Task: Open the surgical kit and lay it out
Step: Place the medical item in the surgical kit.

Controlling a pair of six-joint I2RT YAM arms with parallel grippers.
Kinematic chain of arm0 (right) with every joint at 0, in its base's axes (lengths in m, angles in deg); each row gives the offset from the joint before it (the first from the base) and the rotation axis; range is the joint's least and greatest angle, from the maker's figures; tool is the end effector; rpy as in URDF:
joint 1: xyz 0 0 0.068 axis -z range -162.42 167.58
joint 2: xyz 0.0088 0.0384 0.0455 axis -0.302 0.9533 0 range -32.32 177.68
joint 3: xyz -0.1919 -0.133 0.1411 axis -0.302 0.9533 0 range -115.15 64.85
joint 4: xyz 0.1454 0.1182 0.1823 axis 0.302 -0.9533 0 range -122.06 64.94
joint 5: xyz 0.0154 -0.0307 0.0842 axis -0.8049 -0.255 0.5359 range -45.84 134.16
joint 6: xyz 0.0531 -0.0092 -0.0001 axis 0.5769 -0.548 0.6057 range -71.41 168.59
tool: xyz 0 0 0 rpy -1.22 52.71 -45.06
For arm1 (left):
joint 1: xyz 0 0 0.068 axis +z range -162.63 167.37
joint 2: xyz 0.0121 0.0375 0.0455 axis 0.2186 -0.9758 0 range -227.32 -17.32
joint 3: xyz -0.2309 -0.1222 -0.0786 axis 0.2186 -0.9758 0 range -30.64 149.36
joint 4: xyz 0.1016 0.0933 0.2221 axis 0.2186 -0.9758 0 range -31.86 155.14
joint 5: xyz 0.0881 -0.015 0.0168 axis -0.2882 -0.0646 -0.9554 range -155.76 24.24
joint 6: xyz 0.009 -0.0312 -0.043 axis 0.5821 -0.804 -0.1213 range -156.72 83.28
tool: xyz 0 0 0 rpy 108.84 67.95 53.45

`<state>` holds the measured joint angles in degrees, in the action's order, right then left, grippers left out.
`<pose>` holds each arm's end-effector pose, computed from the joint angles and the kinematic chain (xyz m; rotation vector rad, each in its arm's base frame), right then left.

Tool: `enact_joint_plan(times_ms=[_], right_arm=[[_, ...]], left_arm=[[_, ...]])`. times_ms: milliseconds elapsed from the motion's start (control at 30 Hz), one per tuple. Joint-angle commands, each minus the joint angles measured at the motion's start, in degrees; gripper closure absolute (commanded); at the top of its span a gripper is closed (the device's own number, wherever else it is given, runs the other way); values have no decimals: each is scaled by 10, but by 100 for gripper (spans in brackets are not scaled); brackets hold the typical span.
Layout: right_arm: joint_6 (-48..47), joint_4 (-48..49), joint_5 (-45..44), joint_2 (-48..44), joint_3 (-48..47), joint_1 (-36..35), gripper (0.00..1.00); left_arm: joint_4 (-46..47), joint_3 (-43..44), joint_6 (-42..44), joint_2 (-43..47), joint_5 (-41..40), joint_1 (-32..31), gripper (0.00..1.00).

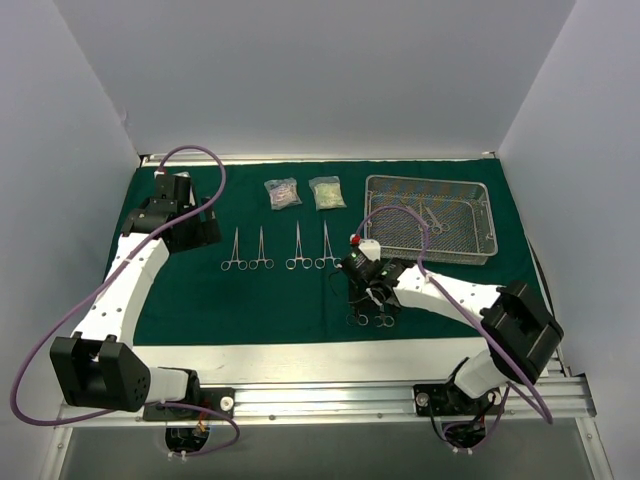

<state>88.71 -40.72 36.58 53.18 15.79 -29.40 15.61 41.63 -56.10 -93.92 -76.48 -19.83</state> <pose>0.2076 0.2155 0.1932 -0.0940 2.5319 0.4777 0.2706 -0.0274 0.3236 -0.3395 2.4644 0.0405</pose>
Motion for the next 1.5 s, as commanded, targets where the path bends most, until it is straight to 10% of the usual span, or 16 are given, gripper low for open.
enact_joint_plan(times_ms=[0,1467], right_arm=[[5,18,-28,13,7,-5,100],[-17,36,-38,49,36,29,96]], left_arm=[[13,25,-8,1,-4,-4,6],[16,18,-7,7,3,-4,6]])
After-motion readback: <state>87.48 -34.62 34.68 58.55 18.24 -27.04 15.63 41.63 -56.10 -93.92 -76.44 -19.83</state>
